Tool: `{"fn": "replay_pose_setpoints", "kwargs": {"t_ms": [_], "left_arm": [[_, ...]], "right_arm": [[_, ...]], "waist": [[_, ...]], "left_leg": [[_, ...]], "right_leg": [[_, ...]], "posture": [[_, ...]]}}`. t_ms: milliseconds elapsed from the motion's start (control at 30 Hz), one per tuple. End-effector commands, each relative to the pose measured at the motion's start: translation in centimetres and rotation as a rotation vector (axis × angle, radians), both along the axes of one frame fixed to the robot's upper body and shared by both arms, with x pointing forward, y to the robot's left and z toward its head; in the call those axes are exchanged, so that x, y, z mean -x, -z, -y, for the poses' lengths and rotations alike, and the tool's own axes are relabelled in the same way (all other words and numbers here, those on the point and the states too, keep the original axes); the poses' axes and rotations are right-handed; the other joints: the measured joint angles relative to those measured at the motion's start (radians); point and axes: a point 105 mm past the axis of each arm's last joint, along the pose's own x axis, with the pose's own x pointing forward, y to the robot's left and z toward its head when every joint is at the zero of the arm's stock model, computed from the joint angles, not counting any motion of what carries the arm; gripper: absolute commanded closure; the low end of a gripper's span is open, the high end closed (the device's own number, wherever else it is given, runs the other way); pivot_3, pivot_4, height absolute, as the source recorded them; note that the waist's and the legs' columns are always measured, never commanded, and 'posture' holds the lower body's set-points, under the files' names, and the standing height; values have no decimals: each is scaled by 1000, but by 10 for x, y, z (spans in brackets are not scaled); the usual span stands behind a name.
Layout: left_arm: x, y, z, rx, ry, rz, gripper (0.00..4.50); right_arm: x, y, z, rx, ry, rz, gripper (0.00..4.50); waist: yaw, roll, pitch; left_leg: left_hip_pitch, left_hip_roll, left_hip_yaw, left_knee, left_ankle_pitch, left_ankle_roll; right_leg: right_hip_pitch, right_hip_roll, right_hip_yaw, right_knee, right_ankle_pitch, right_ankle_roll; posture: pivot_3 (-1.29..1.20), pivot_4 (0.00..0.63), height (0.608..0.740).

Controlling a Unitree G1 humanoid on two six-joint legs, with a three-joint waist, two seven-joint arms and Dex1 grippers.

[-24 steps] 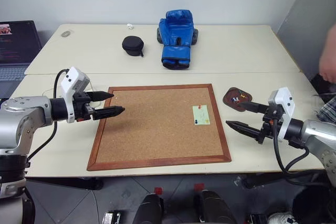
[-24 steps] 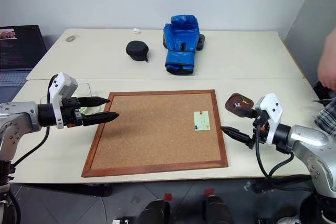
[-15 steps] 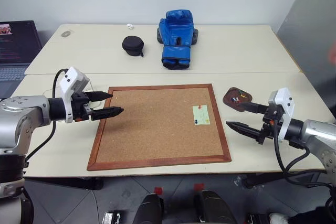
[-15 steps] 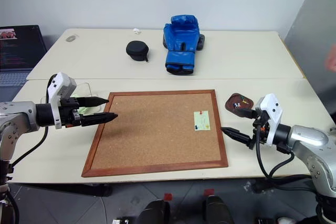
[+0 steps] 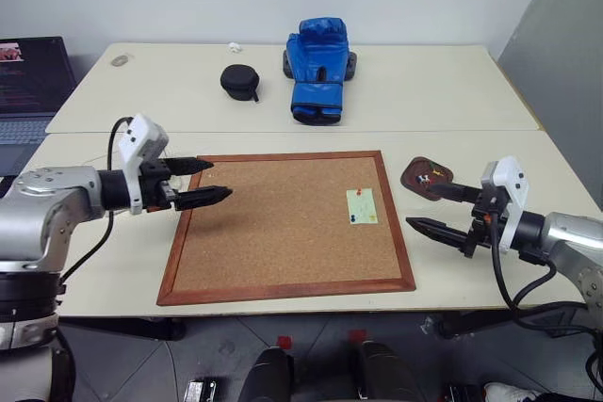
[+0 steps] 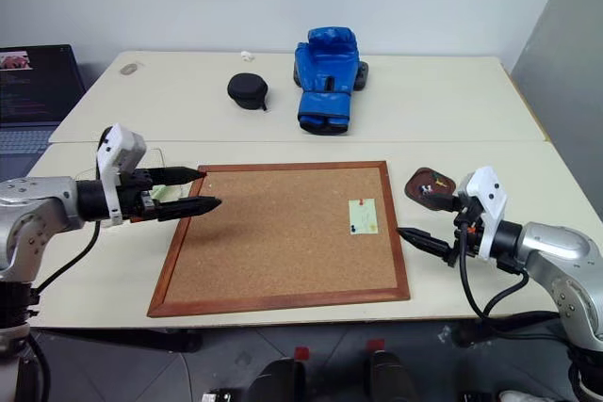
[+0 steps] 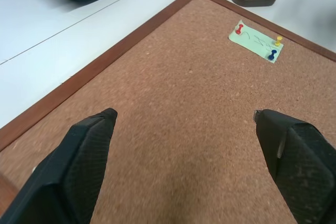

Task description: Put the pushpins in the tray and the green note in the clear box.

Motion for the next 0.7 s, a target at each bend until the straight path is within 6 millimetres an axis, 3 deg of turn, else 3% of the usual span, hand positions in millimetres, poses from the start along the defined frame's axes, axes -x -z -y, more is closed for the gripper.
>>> {"fn": "replay_pose_setpoints", "kwargs": {"t_ms": [33,300,700], "left_arm": [[-1,-8,18,-5,78,85,824],[-9,12,60,28,150,193,2223],[-14,39,100,40,210,195,4352]], "right_arm": [[-2,-5,-6,18,-35,44,0],[-18,5,-22,21,-51,104,0],[-51,16,-47,-19,13,133,0]], "waist": [[0,0,0],[2,0,0],[1,0,0]], "left_leg": [[0,0,0,0,0,0],[0,0,0,1,0,0],[0,-1,-1,1,0,0]], "right_leg": [[0,0,0,0,0,0],[0,0,0,0,0,0],[0,0,0,1,0,0]], "posture": [[0,150,740],[0,150,740],[0,150,740]]}}
